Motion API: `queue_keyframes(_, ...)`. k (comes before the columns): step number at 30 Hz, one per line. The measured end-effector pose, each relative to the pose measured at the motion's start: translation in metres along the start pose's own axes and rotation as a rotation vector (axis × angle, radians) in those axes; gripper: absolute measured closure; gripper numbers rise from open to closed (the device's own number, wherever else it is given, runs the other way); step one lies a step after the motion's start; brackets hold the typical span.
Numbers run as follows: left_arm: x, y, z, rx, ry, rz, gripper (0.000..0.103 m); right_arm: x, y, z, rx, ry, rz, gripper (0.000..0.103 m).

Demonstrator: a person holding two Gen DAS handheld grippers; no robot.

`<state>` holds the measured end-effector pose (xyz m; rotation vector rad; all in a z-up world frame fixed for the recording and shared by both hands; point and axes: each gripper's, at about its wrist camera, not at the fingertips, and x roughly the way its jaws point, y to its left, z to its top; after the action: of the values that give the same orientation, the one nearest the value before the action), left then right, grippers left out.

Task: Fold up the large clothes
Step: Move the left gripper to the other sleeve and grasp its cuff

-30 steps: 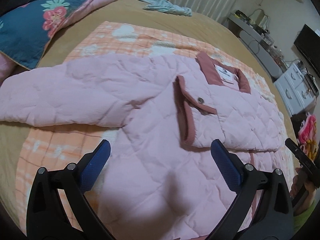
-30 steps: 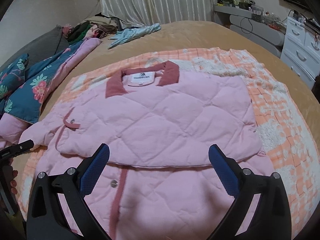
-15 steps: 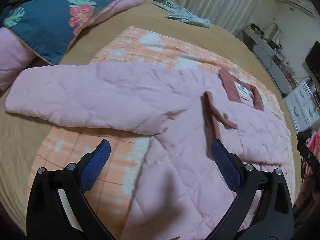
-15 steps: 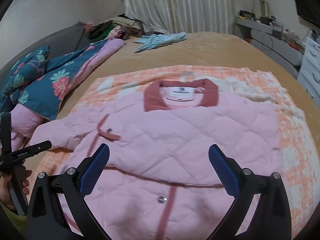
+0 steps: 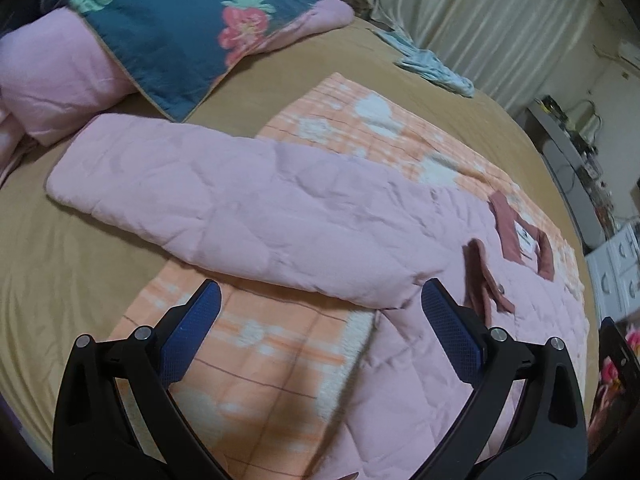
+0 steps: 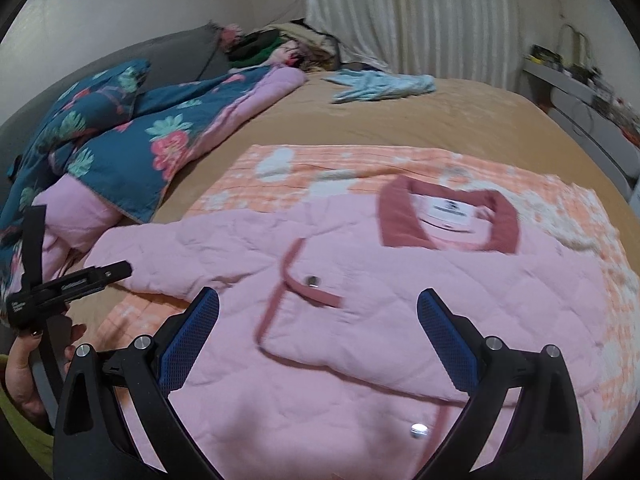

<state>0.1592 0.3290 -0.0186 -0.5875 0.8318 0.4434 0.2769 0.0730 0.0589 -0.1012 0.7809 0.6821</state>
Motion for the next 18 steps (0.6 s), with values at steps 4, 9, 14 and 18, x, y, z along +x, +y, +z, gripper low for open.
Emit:
queue_keyframes(4, 0.001, 0.013, 0.006, -0.03, -0.007, 0.02, 0.009, 0.01, 0.027, 0.008, -0.034, 0.004, 0.037, 0.004)
queue_keyframes(9, 0.004, 0.038, 0.013, -0.093, -0.008, 0.049, 0.009, 0.028, 0.059, 0.014, -0.066, 0.031, 0.079, 0.004)
queue_keyframes(14, 0.005, 0.061, 0.019, -0.173, -0.022, 0.052, 0.009, 0.045, 0.09, 0.019, -0.115, 0.056, 0.103, 0.004)
queue_keyframes(18, 0.009, 0.079, 0.024, -0.224, -0.031, 0.081, 0.009, 0.058, 0.11, 0.021, -0.144, 0.078, 0.124, 0.004)
